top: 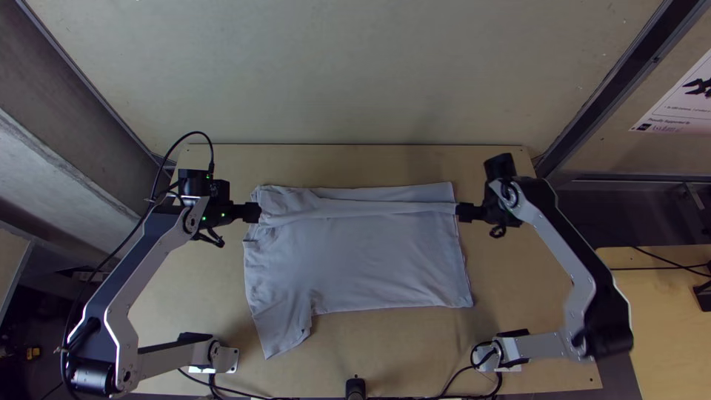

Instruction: Fold the t-shirt

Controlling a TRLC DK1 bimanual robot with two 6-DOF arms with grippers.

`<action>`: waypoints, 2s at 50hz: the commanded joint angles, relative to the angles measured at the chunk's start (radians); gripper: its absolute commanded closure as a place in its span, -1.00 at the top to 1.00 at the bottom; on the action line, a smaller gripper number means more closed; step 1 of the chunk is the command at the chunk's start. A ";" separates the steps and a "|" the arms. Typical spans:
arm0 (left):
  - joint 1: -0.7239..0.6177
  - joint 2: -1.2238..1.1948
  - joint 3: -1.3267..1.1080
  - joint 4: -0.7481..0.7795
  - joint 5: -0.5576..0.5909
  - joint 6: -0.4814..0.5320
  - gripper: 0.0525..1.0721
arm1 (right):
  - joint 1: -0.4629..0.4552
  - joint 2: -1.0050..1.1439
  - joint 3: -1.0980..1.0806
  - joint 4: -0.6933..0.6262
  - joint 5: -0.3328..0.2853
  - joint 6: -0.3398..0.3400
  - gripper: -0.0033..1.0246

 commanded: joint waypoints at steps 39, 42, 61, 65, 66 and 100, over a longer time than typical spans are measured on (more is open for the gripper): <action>-0.288 -0.330 -0.249 -0.630 0.009 -0.287 0.91 | 0.133 -0.313 -0.245 -0.246 -0.092 0.135 0.92; -0.296 -0.330 -0.273 -0.643 0.013 -0.298 0.90 | 0.122 -0.312 -0.256 -0.246 -0.123 0.135 0.92; -0.376 -0.293 -0.395 -0.637 0.058 -0.395 0.88 | 0.049 -0.283 -0.296 -0.259 -0.256 0.137 0.92; -0.412 -0.279 -0.424 -0.628 0.058 -0.409 0.88 | 0.044 -0.280 -0.297 -0.259 -0.261 0.135 0.92; -0.420 -0.275 -0.430 -0.623 0.056 -0.413 0.88 | 0.043 -0.280 -0.299 -0.259 -0.261 0.134 0.92; -0.615 -0.138 -0.480 -0.432 -0.043 -0.465 -0.85 | -0.013 -0.273 -0.379 -0.262 -0.261 0.111 0.79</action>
